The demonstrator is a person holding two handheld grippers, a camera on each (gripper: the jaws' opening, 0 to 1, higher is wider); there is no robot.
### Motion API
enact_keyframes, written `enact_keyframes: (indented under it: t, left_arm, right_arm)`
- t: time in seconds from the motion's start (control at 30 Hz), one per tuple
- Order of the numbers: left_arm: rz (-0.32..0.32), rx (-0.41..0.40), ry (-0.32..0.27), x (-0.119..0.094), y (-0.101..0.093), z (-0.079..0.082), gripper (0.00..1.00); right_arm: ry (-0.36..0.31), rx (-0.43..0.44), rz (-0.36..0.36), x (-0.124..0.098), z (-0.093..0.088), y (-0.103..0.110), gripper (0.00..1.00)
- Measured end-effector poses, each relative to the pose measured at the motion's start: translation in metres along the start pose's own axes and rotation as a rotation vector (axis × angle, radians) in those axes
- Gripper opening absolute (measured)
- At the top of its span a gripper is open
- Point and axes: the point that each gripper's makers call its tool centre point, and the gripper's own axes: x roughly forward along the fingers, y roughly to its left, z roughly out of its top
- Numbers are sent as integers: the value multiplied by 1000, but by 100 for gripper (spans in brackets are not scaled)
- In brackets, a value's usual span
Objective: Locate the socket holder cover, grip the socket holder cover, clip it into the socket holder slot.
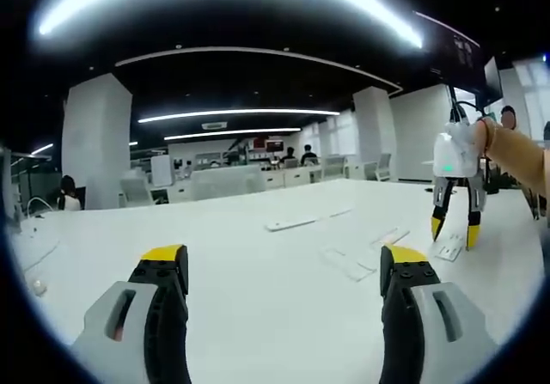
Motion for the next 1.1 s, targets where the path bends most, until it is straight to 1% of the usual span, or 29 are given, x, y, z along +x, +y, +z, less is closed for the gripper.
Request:
enact_keyframes:
  t: [0.17,0.33,0.5,0.83,1.1]
  left_arm:
    - [-3,1,2,0,-1,0,91]
    - [-7,3,4,0,-2,-1,91]
    - [-10,3,5,1,-3,-1,91]
    - [-13,5,9,1,-3,-1,91]
    - [-15,9,21,1,-5,-4,90]
  right_arm:
    - [22,-1,1,0,-1,-2,44]
    - [32,21,1,0,-1,-5,41]
    - [45,18,2,0,-1,-7,40]
    - [42,24,2,0,-2,-12,33]
    - [51,10,4,-1,-2,-14,31]
